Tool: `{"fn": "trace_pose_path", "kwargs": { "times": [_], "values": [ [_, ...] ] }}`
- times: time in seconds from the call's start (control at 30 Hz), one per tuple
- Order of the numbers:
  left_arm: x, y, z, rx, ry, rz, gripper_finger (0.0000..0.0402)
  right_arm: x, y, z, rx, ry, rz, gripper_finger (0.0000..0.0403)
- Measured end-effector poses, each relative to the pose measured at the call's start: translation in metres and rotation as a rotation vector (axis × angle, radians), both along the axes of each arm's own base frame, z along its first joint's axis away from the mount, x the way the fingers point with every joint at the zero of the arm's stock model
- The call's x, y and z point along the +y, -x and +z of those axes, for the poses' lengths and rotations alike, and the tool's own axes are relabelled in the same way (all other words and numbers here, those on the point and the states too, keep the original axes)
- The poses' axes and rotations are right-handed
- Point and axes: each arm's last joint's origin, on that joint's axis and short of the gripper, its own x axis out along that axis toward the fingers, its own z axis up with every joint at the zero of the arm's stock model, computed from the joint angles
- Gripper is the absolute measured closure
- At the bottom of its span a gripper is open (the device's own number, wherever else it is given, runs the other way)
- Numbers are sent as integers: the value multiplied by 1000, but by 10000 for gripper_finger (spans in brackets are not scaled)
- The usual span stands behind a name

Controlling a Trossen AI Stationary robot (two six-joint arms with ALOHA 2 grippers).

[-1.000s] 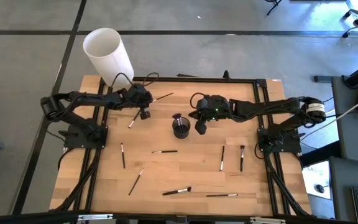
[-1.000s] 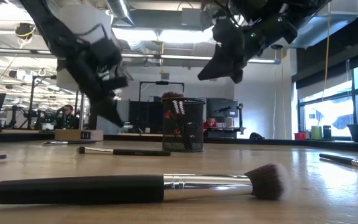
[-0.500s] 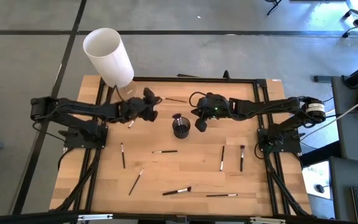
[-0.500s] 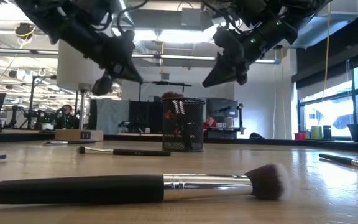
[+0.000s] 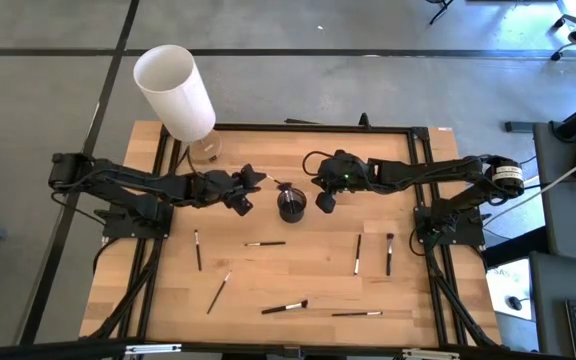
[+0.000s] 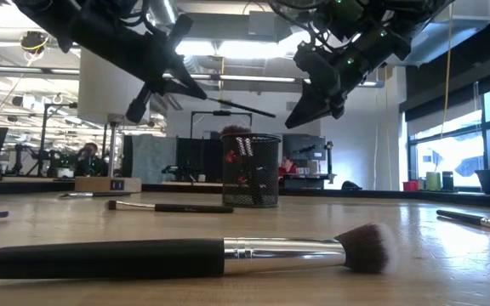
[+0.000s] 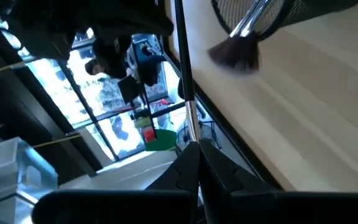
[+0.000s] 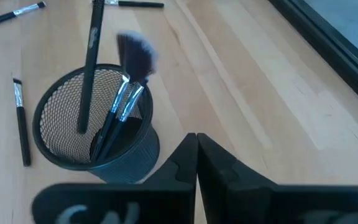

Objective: Pick & Place Makeup Brushes
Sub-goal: Put the eyeshadow brush into the makeup brush holder

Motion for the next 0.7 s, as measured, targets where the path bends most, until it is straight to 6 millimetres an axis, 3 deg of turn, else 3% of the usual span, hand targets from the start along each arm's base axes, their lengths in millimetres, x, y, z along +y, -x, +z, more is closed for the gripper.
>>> {"fn": "trace_pose_path", "kwargs": {
  "times": [0.7],
  "values": [
    [-11,2,-6,68,-29,19,392,0,0,0,1,7,-14,394]
  ]
}}
